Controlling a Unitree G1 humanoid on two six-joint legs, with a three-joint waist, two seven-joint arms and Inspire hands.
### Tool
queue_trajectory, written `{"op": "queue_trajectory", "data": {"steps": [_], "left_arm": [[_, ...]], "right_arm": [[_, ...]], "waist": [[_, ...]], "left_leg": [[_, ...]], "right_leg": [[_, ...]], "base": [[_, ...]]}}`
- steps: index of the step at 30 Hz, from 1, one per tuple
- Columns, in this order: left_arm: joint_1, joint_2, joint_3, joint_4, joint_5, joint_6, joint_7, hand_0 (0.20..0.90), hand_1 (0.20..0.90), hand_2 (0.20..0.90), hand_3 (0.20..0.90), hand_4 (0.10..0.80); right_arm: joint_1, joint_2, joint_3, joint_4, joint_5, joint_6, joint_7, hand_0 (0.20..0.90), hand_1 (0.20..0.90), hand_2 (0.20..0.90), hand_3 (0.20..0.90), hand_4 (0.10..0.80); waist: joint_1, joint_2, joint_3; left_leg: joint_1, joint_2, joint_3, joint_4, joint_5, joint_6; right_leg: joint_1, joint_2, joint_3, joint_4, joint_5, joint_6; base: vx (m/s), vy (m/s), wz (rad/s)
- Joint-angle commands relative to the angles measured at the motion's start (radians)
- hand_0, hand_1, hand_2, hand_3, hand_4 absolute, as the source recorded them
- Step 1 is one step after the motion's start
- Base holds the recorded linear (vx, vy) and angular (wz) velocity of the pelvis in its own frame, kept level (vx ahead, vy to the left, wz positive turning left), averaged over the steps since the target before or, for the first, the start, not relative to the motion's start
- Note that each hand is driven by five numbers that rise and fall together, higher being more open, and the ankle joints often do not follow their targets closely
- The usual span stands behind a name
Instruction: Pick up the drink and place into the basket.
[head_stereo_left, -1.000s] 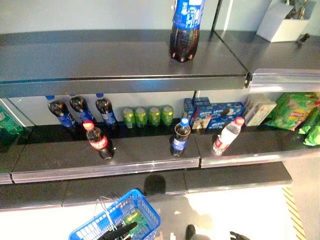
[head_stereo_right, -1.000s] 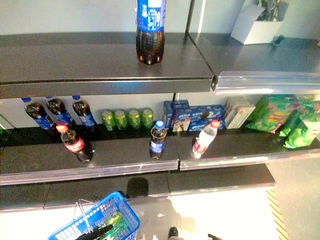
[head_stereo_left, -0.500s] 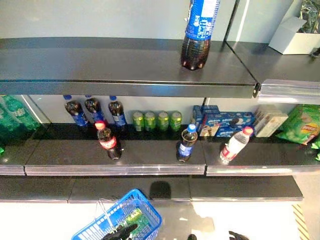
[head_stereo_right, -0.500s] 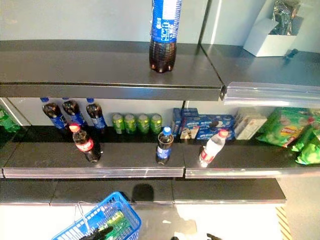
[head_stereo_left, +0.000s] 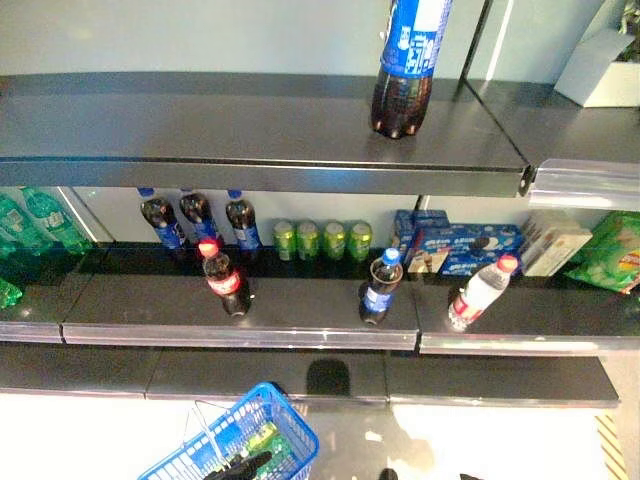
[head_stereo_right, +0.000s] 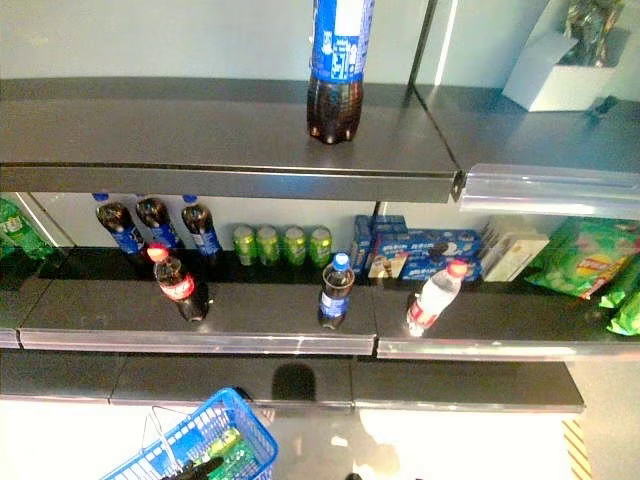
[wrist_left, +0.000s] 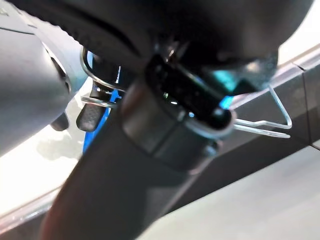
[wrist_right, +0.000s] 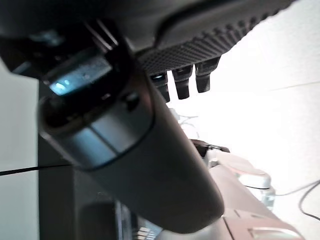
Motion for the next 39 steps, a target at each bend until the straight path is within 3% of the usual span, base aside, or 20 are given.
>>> {"op": "queue_trajectory", "data": {"steps": [1,5,6,10,14,21,23,27,29,34,39], "left_arm": [[-0.148,0.027,-0.008,-0.059,-0.071,-0.08,-0.084,0.3,0.3,0.3,0.2,0.1],[-0.198,0.025,-0.022,-0.08,-0.108,-0.082,-0.075,0.3,0.3,0.3,0.2,0.1],[-0.221,0.033,-0.028,-0.086,-0.128,-0.084,-0.061,0.3,0.3,0.3,0.2,0.1],[-0.214,0.047,-0.023,-0.092,-0.15,-0.085,-0.063,0.3,0.3,0.3,0.2,0.1],[-0.196,0.05,-0.022,-0.081,-0.162,-0.106,-0.086,0.3,0.3,0.3,0.2,0.1],[-0.177,0.048,-0.02,-0.109,-0.172,-0.1,-0.091,0.3,0.3,0.3,0.2,0.1],[-0.161,0.051,-0.023,-0.131,-0.157,-0.09,-0.092,0.3,0.3,0.3,0.2,0.1],[-0.139,0.053,-0.033,-0.169,-0.165,-0.084,-0.085,0.3,0.3,0.3,0.2,0.1],[-0.116,0.054,-0.042,-0.207,-0.171,-0.078,-0.074,0.3,0.3,0.3,0.2,0.1],[-0.083,0.048,-0.059,-0.24,-0.178,-0.084,-0.071,0.3,0.3,0.3,0.2,0.1],[-0.077,0.043,-0.076,-0.23,-0.181,-0.094,-0.076,0.3,0.3,0.3,0.2,0.1]], "right_arm": [[-0.12,-0.069,0.012,0.052,0.032,-0.012,-0.031,0.9,0.9,0.9,0.9,0.8],[-0.175,-0.074,0.034,0.035,0.053,-0.015,-0.04,0.9,0.9,0.9,0.9,0.8],[-0.191,-0.078,0.042,0.027,0.074,-0.016,-0.043,0.9,0.9,0.9,0.9,0.8],[-0.176,-0.093,0.034,0.025,0.089,-0.037,-0.033,0.9,0.9,0.9,0.9,0.8],[-0.166,-0.109,0.013,0.024,0.119,-0.098,-0.03,0.9,0.9,0.9,0.9,0.8],[-0.19,-0.111,0.016,-0.06,0.181,-0.215,-0.034,0.9,0.9,0.9,0.9,0.8],[-0.205,-0.117,0.031,-0.15,0.209,-0.266,-0.02,0.9,0.9,0.9,0.9,0.8],[-0.215,-0.147,0.07,-0.346,0.21,-0.261,-0.006,0.9,0.9,0.9,0.9,0.8],[-0.213,-0.178,0.103,-0.556,0.172,-0.241,0.002,0.9,0.9,0.9,0.9,0.8],[-0.208,-0.216,0.134,-0.821,0.079,-0.276,0.048,0.9,0.9,0.9,0.9,0.8],[-0.23,-0.267,0.163,-0.979,0.039,-0.312,0.079,0.9,0.9,0.9,0.9,0.8]], "waist": [[0.015,-0.006,0.11],[0.014,-0.008,0.171],[0.014,-0.015,0.206],[0.018,-0.032,0.223],[0.027,-0.033,0.22],[0.039,-0.033,0.229],[0.046,-0.035,0.234],[0.048,-0.037,0.246],[0.046,-0.041,0.257],[0.038,-0.045,0.271],[0.038,-0.046,0.279]], "left_leg": [[-0.072,0.029,-0.001,-0.022,0.076,-0.007],[-0.179,0.036,-0.01,0.081,0.081,0.001],[-0.251,0.036,-0.036,0.206,0.056,0.002],[-0.349,0.047,-0.063,0.412,-0.027,-0.003],[-0.402,0.047,-0.09,0.511,-0.079,0.004],[-0.451,0.054,-0.119,0.606,-0.118,0.011],[-0.461,0.058,-0.126,0.625,-0.121,0.017],[-0.475,0.06,-0.134,0.643,-0.118,0.019],[-0.482,0.06,-0.139,0.654,-0.115,0.018],[-0.485,0.066,-0.144,0.658,-0.105,0.014],[-0.482,0.072,-0.144,0.661,-0.098,0.008]], "right_leg": [[-0.039,-0.063,0.012,0.083,-0.019,0.068],[-0.158,-0.052,0.025,0.226,-0.062,0.047],[-0.226,-0.045,0.042,0.341,-0.101,0.035],[-0.301,-0.061,0.051,0.517,-0.185,0.009],[-0.333,-0.073,0.05,0.616,-0.242,-0.011],[-0.378,-0.08,0.063,0.716,-0.275,-0.02],[-0.394,-0.082,0.065,0.746,-0.281,-0.021],[-0.412,-0.084,0.067,0.773,-0.282,-0.02],[-0.418,-0.086,0.07,0.78,-0.277,-0.016],[-0.422,-0.086,0.08,0.784,-0.273,-0.01],[-0.417,-0.087,0.082,0.783,-0.27,-0.005]], "base": [[-0.27,0.012,-0.02],[-0.286,0.002,-0.02],[-0.224,-0.061,0.02],[-0.114,-0.068,0.06],[-0.043,-0.032,0.04],[-0.012,-0.03,0.06],[0.006,-0.051,0.07],[-0.009,-0.024,0.07],[-0.006,-0.018,0.11],[0.003,0.001,0.08],[0.007,0.002,0.0]]}}
